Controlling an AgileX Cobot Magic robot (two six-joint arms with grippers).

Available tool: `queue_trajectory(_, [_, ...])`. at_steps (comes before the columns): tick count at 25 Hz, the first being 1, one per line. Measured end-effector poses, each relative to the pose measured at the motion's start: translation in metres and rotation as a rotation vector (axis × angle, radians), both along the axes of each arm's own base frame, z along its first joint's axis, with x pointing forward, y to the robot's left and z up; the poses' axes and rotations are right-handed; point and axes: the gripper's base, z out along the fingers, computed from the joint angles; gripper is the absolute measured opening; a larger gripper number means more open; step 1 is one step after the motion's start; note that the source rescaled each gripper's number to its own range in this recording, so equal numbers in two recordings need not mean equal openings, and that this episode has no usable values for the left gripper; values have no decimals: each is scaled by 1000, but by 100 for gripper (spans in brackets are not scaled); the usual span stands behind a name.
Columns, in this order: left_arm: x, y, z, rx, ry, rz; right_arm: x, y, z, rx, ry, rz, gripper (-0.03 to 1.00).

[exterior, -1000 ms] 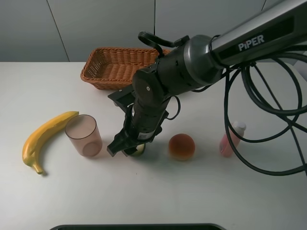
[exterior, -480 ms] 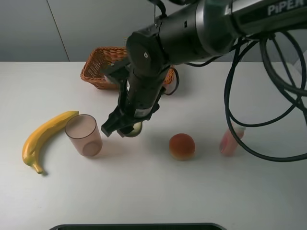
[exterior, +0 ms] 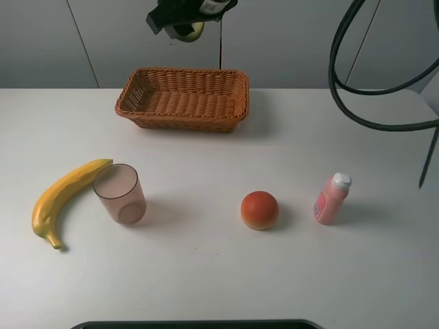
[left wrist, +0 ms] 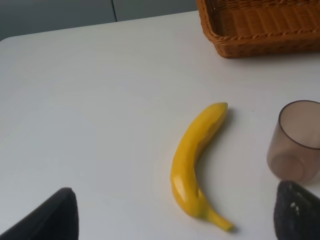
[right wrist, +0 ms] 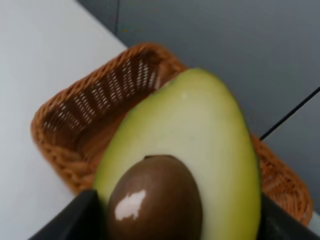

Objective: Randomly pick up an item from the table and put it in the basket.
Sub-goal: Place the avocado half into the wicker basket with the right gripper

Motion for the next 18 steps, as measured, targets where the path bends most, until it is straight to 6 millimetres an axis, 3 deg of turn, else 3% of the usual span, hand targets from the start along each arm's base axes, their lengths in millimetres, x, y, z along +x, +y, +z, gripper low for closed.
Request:
queue_trajectory(3, [0, 0, 0, 0, 0, 0, 25, -7, -20, 21, -25, -28, 0])
queue_trajectory(6, [0, 0, 0, 0, 0, 0, 44, -8, -60, -8, 7, -43, 0])
queue_trajectory(13, [0, 0, 0, 0, 0, 0, 63, -4, -151, -75, 110, -46, 0])
queue_trajectory(18, [0, 0, 0, 0, 0, 0, 64, -3, -175, -91, 135, -41, 0])
